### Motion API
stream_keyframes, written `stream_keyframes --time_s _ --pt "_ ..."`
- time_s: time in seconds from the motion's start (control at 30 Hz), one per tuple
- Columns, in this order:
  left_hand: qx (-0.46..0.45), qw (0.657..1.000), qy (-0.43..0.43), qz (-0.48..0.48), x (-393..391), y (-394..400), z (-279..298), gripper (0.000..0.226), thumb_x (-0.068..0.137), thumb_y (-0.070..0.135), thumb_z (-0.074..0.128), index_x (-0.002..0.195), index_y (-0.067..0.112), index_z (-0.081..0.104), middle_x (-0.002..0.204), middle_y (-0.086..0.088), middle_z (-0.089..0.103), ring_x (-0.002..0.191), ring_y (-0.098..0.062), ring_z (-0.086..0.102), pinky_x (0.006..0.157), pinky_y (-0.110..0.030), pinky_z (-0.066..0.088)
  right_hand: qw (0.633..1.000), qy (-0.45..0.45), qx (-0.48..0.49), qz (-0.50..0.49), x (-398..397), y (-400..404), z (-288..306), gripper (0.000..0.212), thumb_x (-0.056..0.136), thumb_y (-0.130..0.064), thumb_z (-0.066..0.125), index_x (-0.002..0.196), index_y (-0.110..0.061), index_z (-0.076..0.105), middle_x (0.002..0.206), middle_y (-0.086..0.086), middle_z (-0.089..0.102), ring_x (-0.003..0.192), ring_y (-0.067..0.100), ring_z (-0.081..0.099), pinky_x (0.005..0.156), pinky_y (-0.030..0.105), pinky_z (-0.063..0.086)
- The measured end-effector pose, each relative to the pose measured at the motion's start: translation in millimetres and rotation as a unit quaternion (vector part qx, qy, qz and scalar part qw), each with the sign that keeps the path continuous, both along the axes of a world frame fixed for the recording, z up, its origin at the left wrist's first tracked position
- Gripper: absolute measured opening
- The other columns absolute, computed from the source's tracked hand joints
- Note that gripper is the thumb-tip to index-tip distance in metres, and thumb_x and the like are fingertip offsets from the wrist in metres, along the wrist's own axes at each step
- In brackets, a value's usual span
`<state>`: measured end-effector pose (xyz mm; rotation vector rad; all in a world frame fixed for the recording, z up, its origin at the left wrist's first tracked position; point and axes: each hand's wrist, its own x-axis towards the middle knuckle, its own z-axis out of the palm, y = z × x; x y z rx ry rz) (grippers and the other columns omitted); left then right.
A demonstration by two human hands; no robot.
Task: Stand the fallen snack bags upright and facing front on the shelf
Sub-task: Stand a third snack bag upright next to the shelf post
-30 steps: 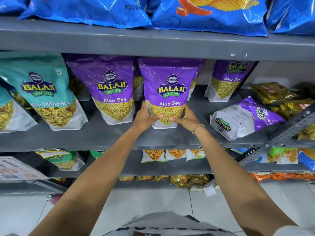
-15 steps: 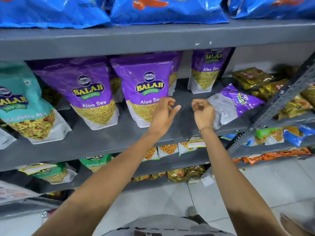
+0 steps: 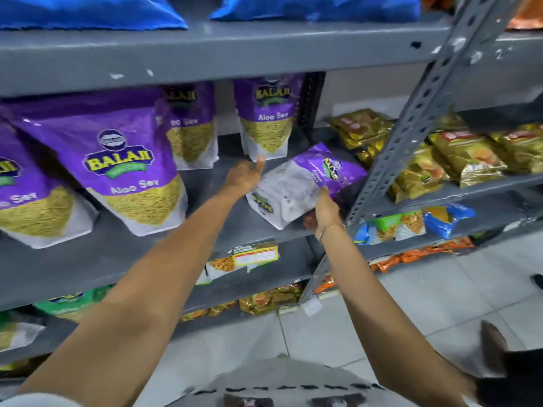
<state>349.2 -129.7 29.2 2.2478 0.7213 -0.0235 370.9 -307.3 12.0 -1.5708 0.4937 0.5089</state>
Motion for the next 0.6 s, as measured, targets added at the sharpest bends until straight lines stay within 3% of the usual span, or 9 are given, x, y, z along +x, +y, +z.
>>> stream_keyframes --time_s 0.1,0.17,0.2,0.27,0.33,0.47,0.53,0.6 --pt "-0.047 0.998 0.005 0.046 2 10 -6 0.073 0.089 0.067 0.029 0.128 0.011 0.056 0.138 -0.017 0.053 0.127 -0.032 0.049 0.110 -0.040 0.035 0.994 0.030 0.053 0.092 -3 8 12 0.059 0.090 -0.061 0.034 0.112 -0.011 0.056 0.088 0.010 0.061 0.062 0.023 0.057 0.047 0.023 0.049" --pt "-0.060 0.996 0.003 0.060 5 8 -11 0.069 0.089 0.065 0.037 0.125 0.010 0.057 0.135 -0.016 0.056 0.124 -0.032 0.052 0.105 -0.038 0.039 0.991 0.036 0.038 0.122 -1 9 12 0.066 0.089 -0.062 0.036 0.117 -0.005 0.055 0.092 0.014 0.061 0.055 0.022 0.054 0.036 0.020 0.048" --pt "-0.079 0.995 0.014 0.063 6 7 -15 0.068 0.089 0.064 0.039 0.126 0.010 0.057 0.136 -0.015 0.055 0.124 -0.032 0.051 0.104 -0.038 0.041 0.990 0.036 0.035 0.133 0 9 9 0.069 0.088 -0.062 0.038 0.121 -0.004 0.053 0.099 0.015 0.061 0.057 0.023 0.055 0.038 0.022 0.049" --pt "-0.091 0.994 0.007 0.057 4 4 -14 0.064 0.088 0.062 0.044 0.116 0.008 0.062 0.128 -0.017 0.059 0.119 -0.031 0.055 0.100 -0.038 0.045 0.988 0.048 0.047 0.137 1 11 8 0.069 0.085 -0.061 0.046 0.128 -0.007 0.049 0.117 0.015 0.061 0.077 0.028 0.063 0.057 0.033 0.055" --pt "-0.081 0.996 -0.016 0.038 0 4 -12 0.054 0.088 0.060 0.047 0.093 0.009 0.065 0.105 -0.019 0.065 0.101 -0.030 0.061 0.089 -0.036 0.046 0.987 0.058 0.070 0.134 2 12 10 0.067 0.082 -0.056 0.056 0.130 -0.010 0.047 0.128 0.014 0.058 0.102 0.031 0.063 0.073 0.043 0.056" --pt "-0.073 0.997 -0.040 0.004 -24 0 -3 0.049 0.085 0.062 0.051 0.078 0.014 0.058 0.074 -0.006 0.054 0.070 -0.018 0.050 0.066 -0.032 0.038 0.986 0.017 0.058 0.156 1 9 9 0.058 0.081 -0.042 0.066 0.126 -0.010 0.050 0.127 0.012 0.059 0.109 0.029 0.061 0.081 0.046 0.055" --pt "-0.038 0.999 -0.038 0.003 -37 -1 -5 0.047 0.086 0.059 0.051 0.082 0.013 0.059 0.076 -0.004 0.054 0.070 -0.016 0.048 0.062 -0.030 0.034 0.986 -0.026 0.069 0.146 -1 8 9 0.053 0.082 -0.029 0.068 0.126 -0.006 0.050 0.129 0.012 0.059 0.112 0.028 0.060 0.094 0.048 0.051" --pt "-0.048 0.997 -0.052 0.009 -50 -1 -8 0.043 0.088 0.055 0.052 0.098 0.013 0.060 0.087 0.002 0.059 0.077 -0.012 0.053 0.065 -0.025 0.039 0.987 -0.047 0.073 0.136 -4 9 13 0.056 0.082 -0.020 0.070 0.128 -0.002 0.044 0.128 0.013 0.058 0.113 0.028 0.059 0.097 0.046 0.049"
